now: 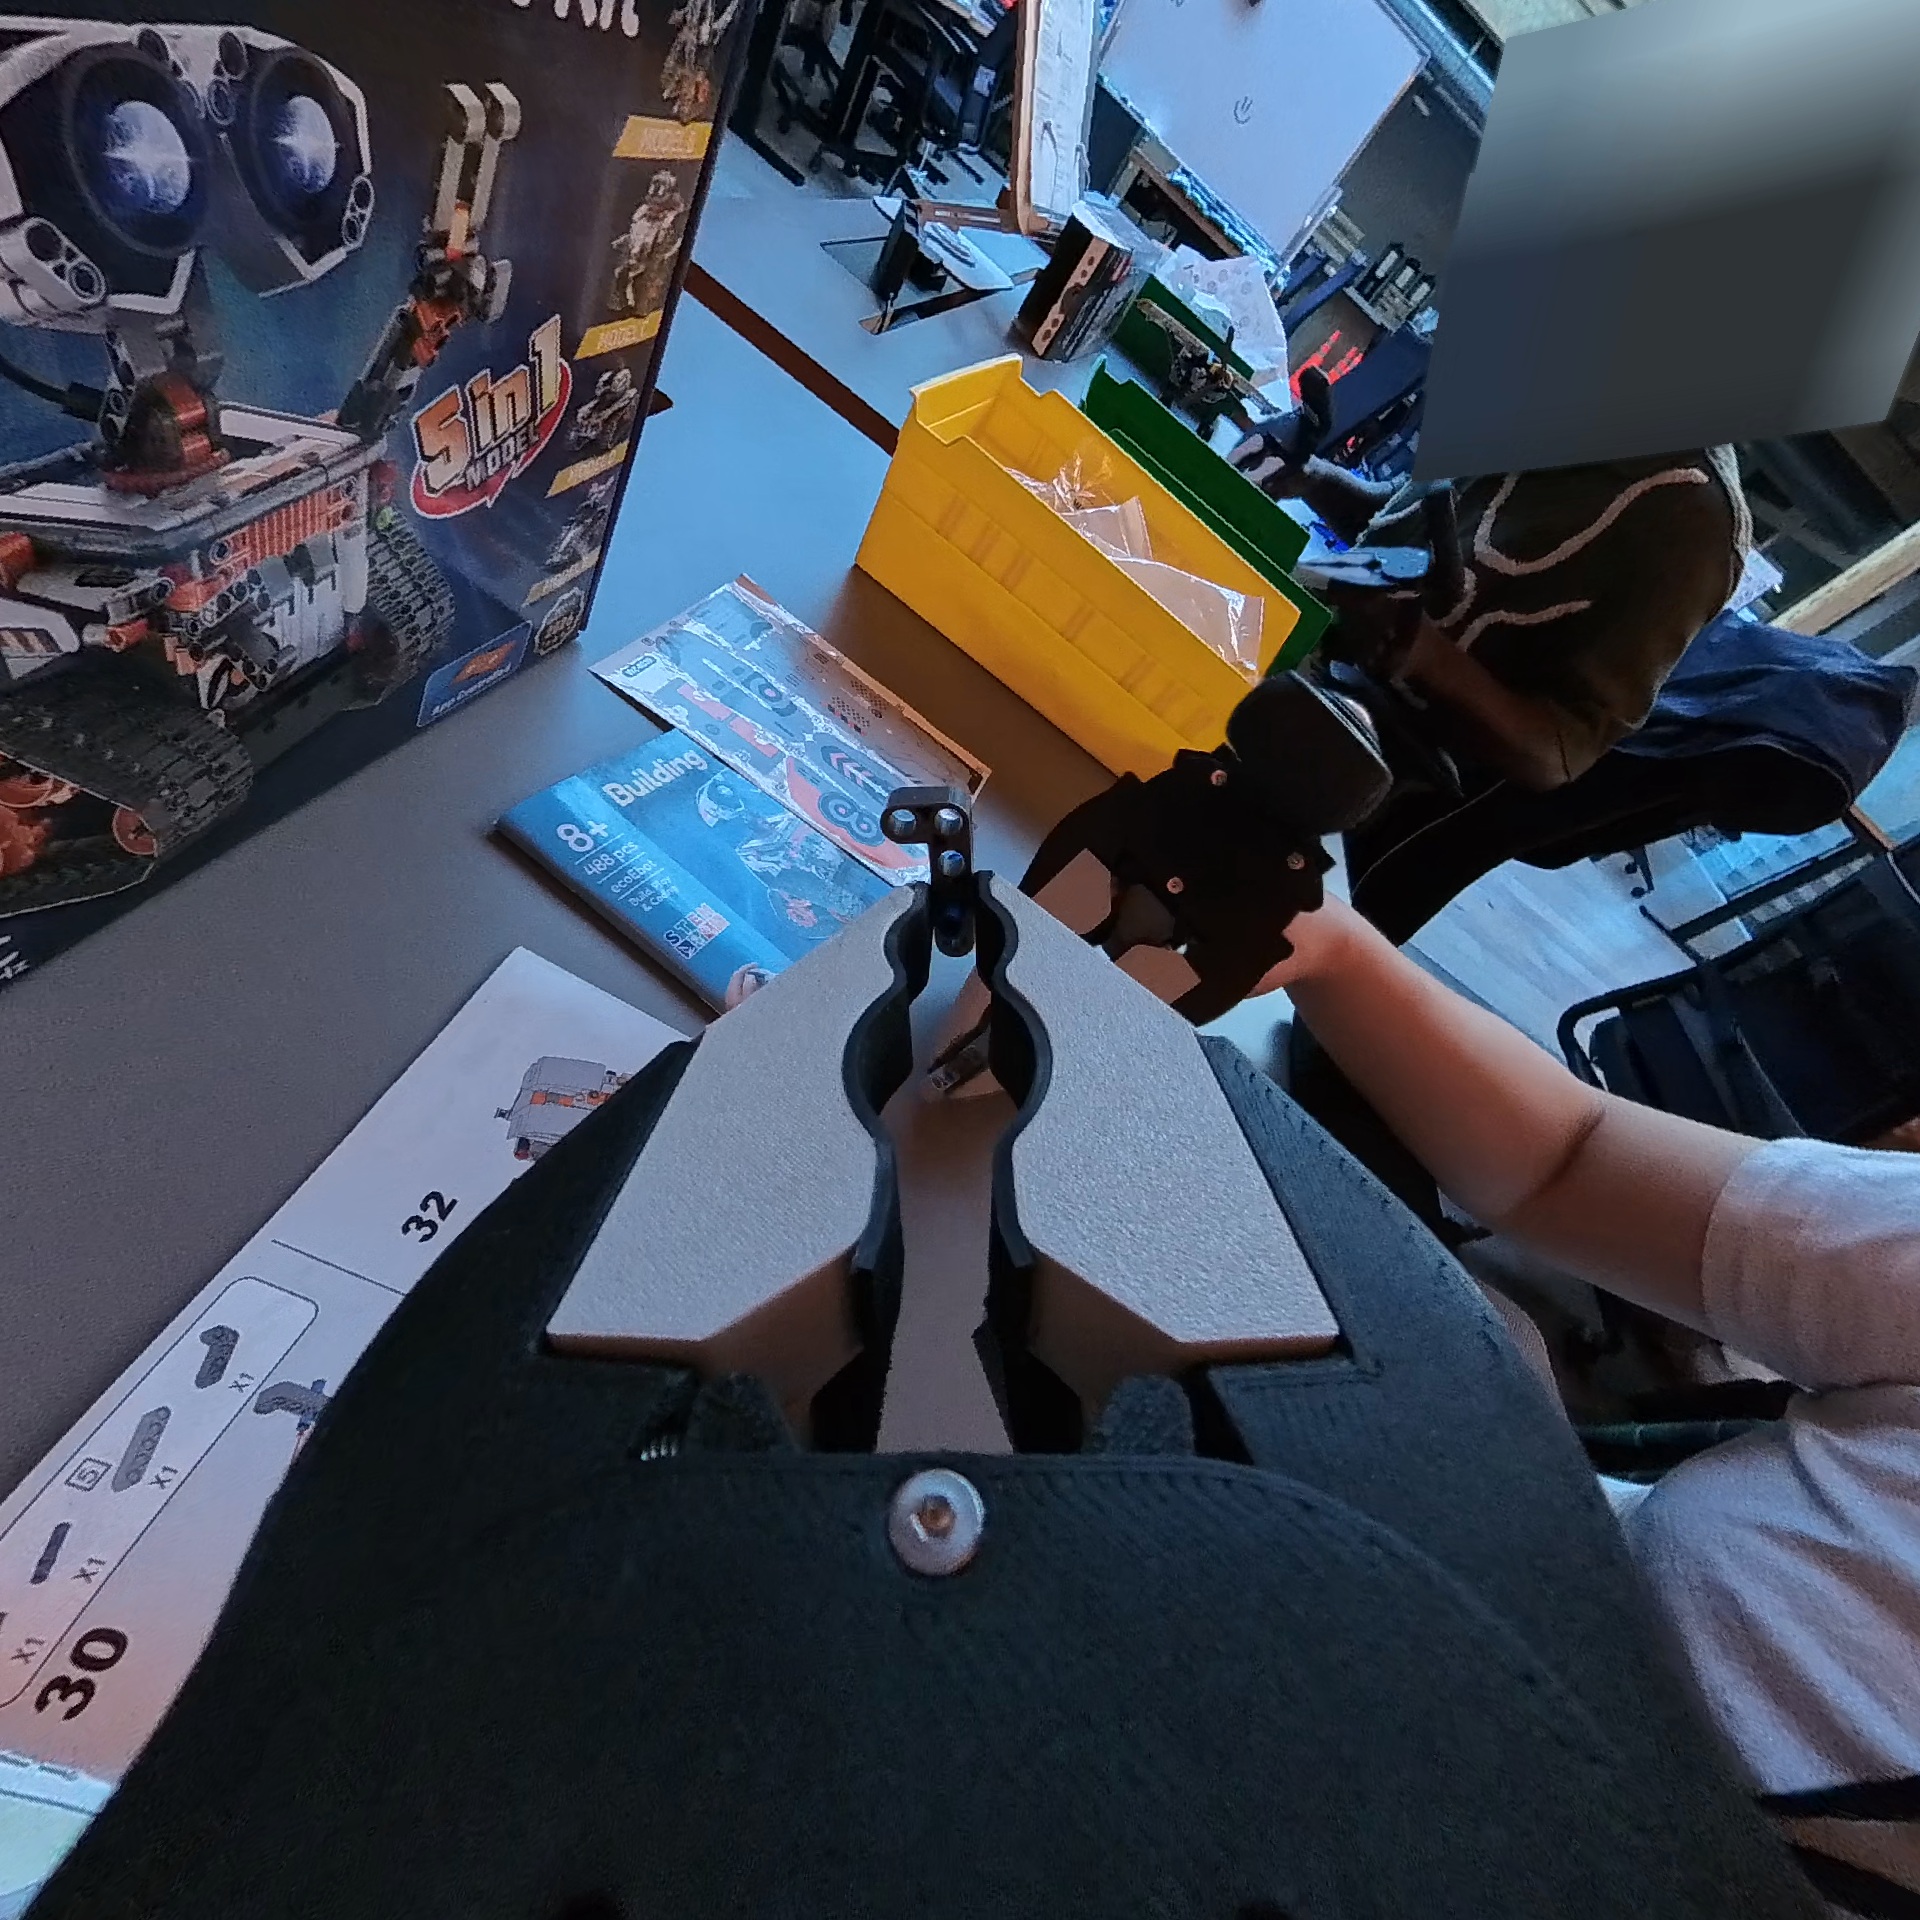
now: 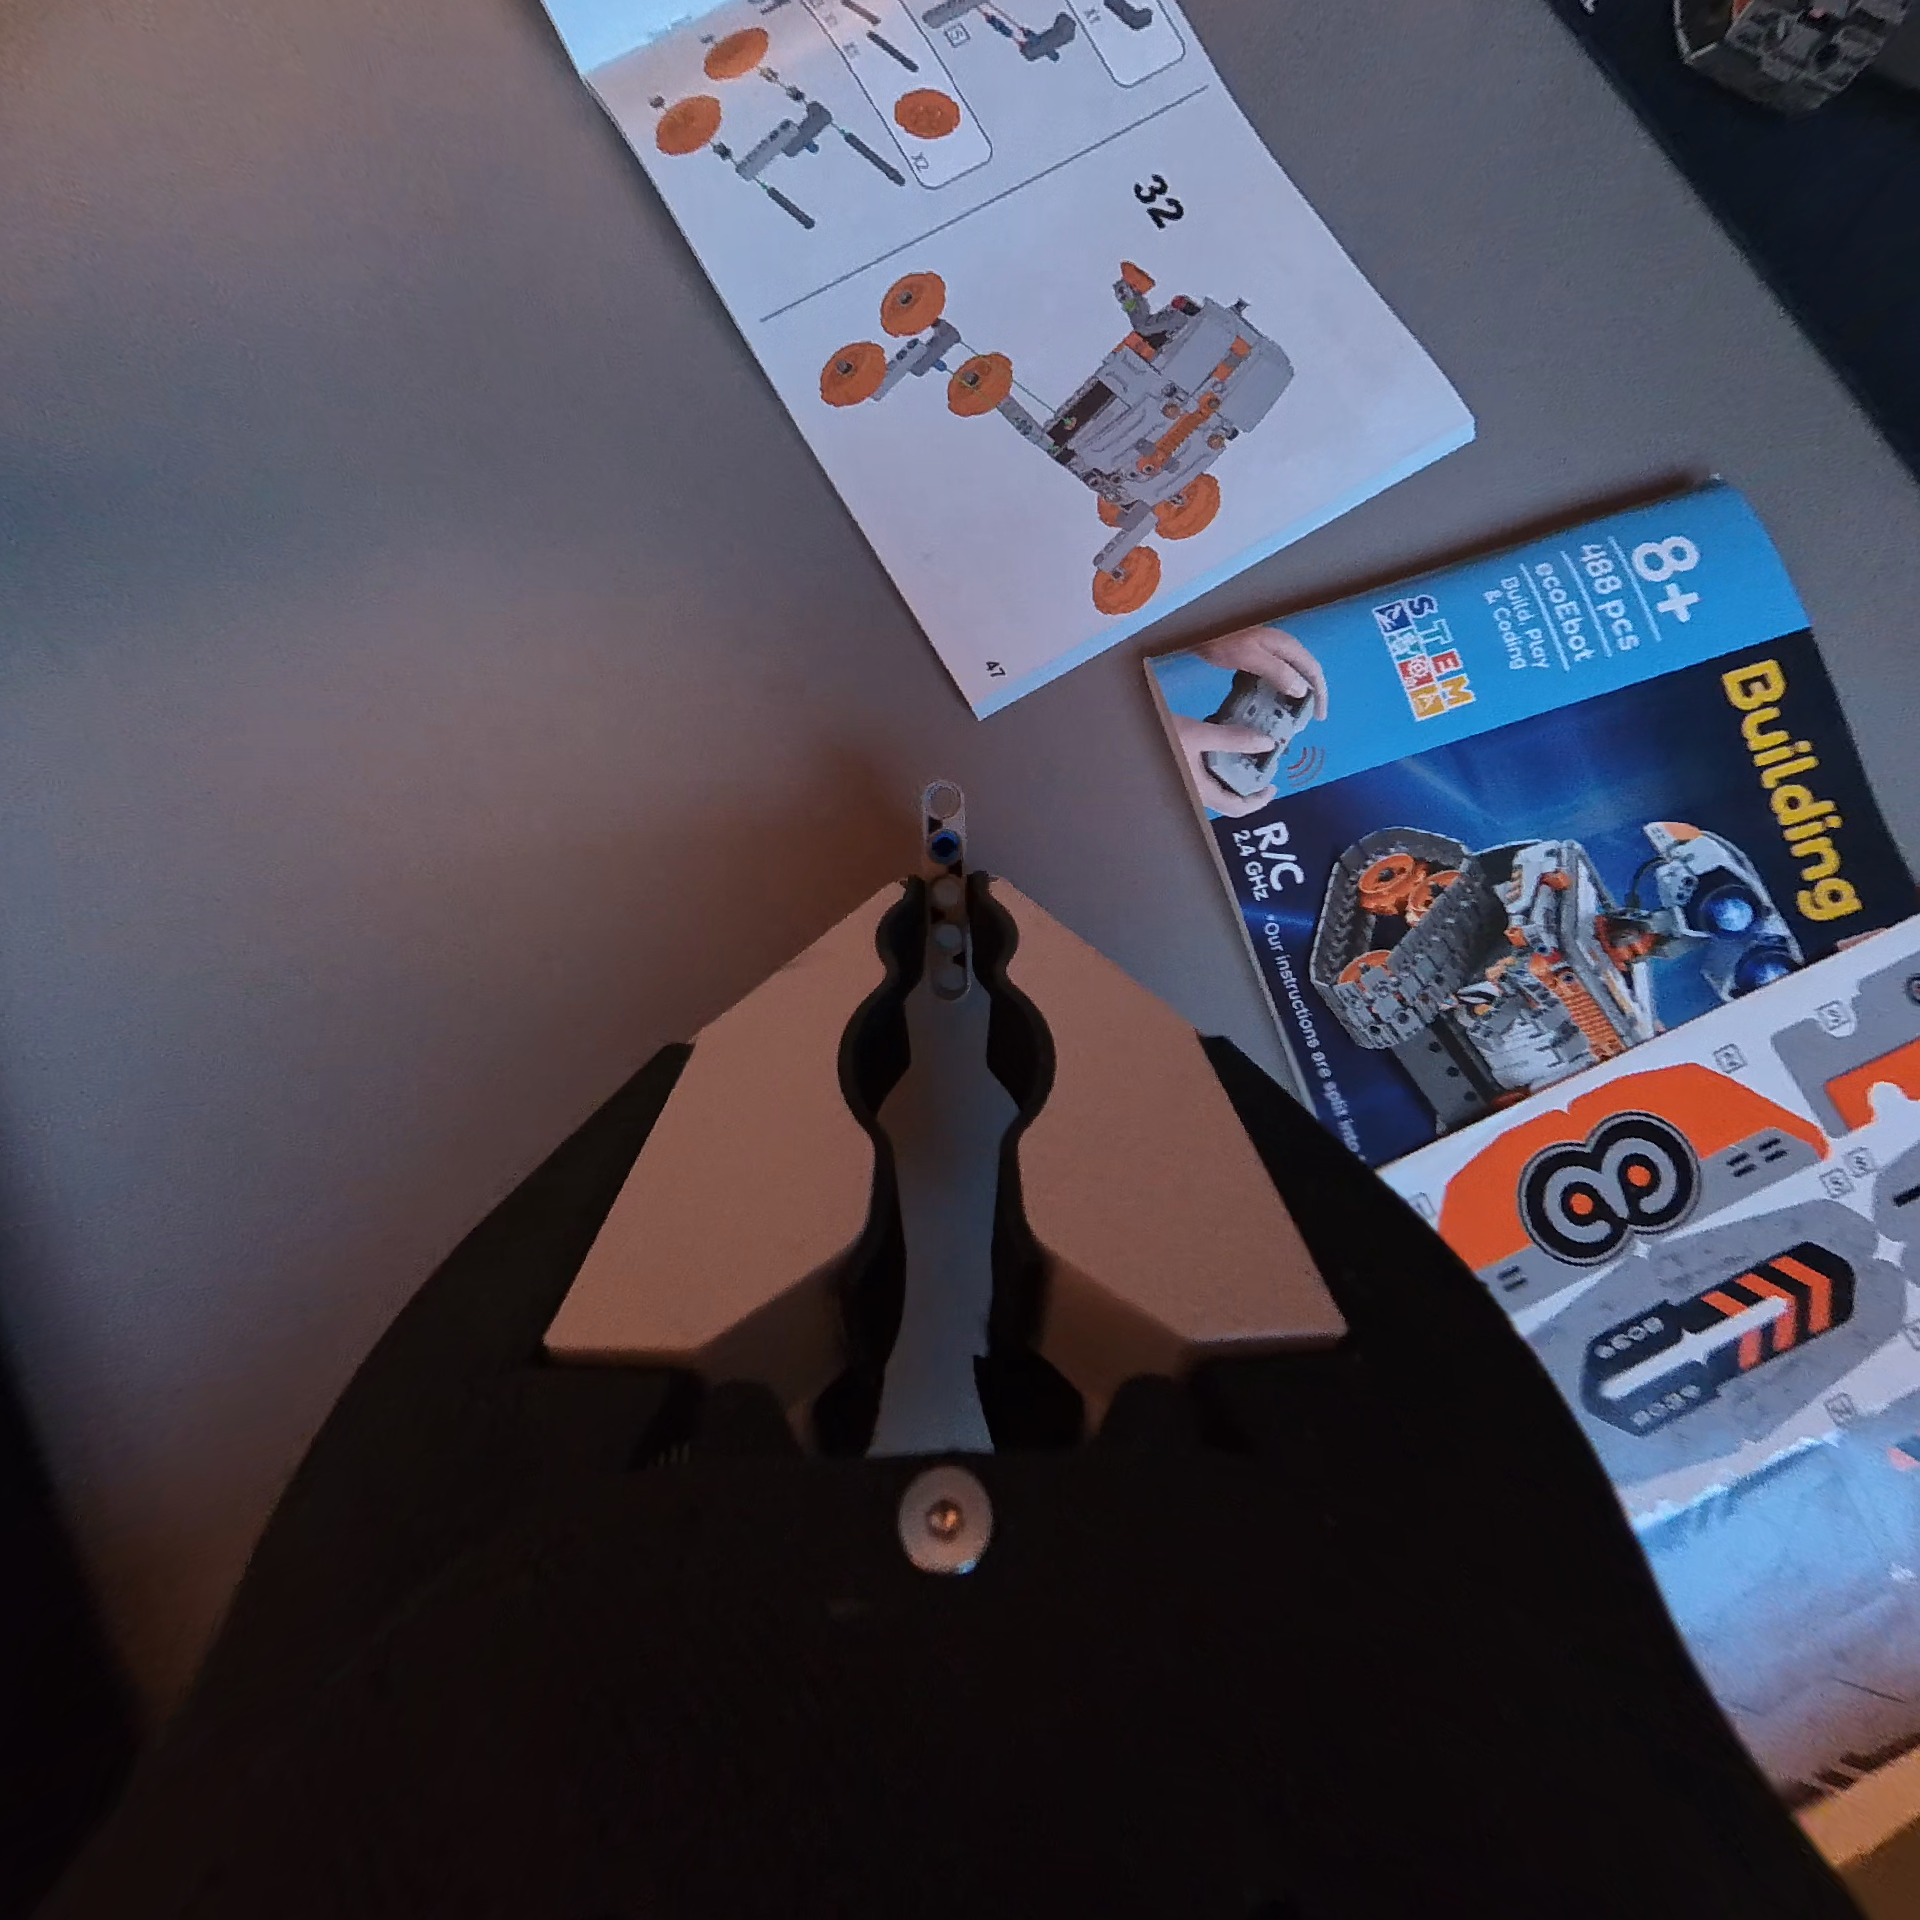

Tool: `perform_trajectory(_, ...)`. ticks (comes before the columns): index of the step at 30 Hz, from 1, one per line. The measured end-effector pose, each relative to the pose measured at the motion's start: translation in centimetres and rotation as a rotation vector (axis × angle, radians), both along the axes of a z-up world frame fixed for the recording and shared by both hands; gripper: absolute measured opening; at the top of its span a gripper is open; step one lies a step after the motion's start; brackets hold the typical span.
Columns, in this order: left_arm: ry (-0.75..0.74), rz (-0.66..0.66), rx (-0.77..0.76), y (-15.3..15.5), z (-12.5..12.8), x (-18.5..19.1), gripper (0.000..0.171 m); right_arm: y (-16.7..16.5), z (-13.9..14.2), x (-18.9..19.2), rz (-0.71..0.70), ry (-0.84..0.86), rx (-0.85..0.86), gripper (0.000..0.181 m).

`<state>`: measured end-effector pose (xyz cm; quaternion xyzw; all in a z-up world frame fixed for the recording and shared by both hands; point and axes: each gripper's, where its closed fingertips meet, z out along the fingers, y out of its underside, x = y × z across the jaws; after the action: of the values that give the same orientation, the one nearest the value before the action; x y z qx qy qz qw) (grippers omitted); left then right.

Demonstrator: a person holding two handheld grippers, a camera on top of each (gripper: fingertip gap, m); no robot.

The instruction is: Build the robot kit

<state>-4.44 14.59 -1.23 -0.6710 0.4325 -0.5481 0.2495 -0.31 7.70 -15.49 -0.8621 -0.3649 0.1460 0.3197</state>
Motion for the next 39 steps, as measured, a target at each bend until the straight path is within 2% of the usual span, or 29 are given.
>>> perform_trajectory(12,-0.023,-0.029,-0.031,-0.5,-0.9,2.0,0.005,0.2,0.0,-1.0,0.004,-0.025,-0.006,0.007)
perform_trajectory(20,-0.053,-0.017,-0.039,0.0,-0.1,1.3,0.005,-0.8,0.6,-0.5,-0.027,-0.013,-0.096,0.007)
perform_trajectory(26,-0.064,-0.007,-0.044,0.3,0.1,0.8,0.005,-1.4,-0.4,0.0,-0.009,-0.004,-0.13,0.007)
perform_trajectory(39,-0.037,-0.013,-0.047,0.2,-0.5,1.0,0.005,-0.6,0.0,-0.6,0.018,0.022,-0.088,0.009)
